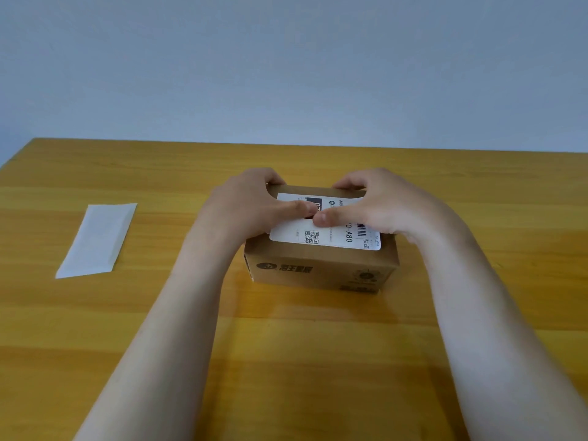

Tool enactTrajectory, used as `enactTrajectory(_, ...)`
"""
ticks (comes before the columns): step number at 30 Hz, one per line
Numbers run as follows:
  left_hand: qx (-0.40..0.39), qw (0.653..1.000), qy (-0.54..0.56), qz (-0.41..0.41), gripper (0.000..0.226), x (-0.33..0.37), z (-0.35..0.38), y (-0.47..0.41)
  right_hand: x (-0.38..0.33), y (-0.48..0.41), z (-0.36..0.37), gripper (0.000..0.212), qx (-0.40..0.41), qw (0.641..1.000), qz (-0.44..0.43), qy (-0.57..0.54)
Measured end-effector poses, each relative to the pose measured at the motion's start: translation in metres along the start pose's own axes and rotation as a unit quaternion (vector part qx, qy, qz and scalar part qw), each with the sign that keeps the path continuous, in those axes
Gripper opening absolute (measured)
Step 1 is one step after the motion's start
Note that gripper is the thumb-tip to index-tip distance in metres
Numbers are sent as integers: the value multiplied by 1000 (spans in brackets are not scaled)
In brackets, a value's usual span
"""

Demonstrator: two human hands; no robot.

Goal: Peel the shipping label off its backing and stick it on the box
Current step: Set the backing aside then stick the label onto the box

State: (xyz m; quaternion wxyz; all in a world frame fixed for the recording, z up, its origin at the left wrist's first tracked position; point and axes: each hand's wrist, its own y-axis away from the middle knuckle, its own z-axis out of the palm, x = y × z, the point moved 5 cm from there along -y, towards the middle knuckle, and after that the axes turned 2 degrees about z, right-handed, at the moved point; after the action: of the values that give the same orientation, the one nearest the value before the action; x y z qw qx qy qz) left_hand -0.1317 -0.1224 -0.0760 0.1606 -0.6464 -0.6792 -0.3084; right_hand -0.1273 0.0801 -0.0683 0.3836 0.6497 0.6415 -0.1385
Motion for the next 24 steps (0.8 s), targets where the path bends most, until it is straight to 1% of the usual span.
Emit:
enactTrajectory(3,3,1000,-10,-2,45,1,0,0,2,-5,0,59,16,1000,-4,-10)
enactTrajectory(12,7,1000,-7,-7,44,2,-3,4,5,-9,3,46,18,1000,-17,-12)
enactTrajectory(17,15,1000,5,3,39,1,-4,3,6,-12,2,32,31,999,-31,-12)
enactTrajectory(24,26,999,-11,17,35,5,-3,4,2,-14,4,26,51,998,-47,8)
